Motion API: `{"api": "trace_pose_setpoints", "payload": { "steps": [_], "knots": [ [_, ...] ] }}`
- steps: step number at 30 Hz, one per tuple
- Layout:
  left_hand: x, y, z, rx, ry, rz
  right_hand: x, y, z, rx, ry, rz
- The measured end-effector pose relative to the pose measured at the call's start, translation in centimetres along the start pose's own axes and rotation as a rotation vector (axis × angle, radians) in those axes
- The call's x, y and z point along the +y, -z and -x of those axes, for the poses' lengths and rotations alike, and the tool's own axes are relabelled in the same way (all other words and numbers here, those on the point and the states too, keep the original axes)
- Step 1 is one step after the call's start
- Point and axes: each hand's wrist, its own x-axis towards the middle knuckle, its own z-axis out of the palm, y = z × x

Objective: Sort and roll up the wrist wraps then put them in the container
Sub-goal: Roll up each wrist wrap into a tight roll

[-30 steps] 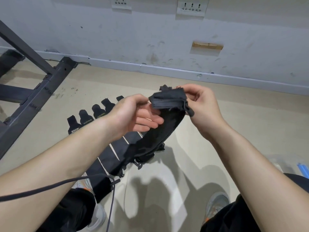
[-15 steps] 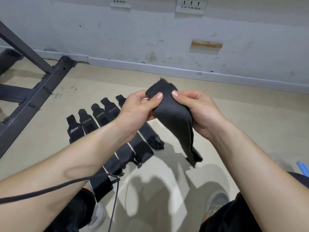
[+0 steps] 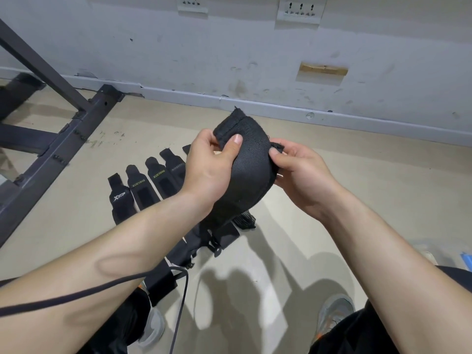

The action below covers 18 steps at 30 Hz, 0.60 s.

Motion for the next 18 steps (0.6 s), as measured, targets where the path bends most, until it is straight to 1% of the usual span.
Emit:
{"api": "trace_pose_setpoints", "payload": {
  "steps": [2,5,10,14,16,18],
  "knots": [
    [0.0,0.2,0.0,0.023,-0.056,-0.09,0.1,0.0,-0.1,-0.008,-0.012,0.005],
    [-0.4,0.4,-0.3,0.03,-0.135,-0.162,0.1,-0.3,0.0,-0.018,-0.022,-0.002],
    [-1.1,0.3,-0.6,-0.05,-0.209,-0.206,0.0,-0.1,0.1,-0.012,-0.017,-0.048],
    [-1.2,0.1,-0.4,0.0,-0.226,-0.215,0.1,-0.3,0.2,-0.099,-0.016,-0.12],
    [-1.1,0.0,-0.3,0.028,-0.226,-0.207,0.1,-0.4,0.3,-0.169,-0.003,-0.068],
    [-0.9,-0.1,-0.3,0.034,-0.233,-0.204,0.2,-0.4,0.4,-0.195,0.018,0.04]
  ]
}}
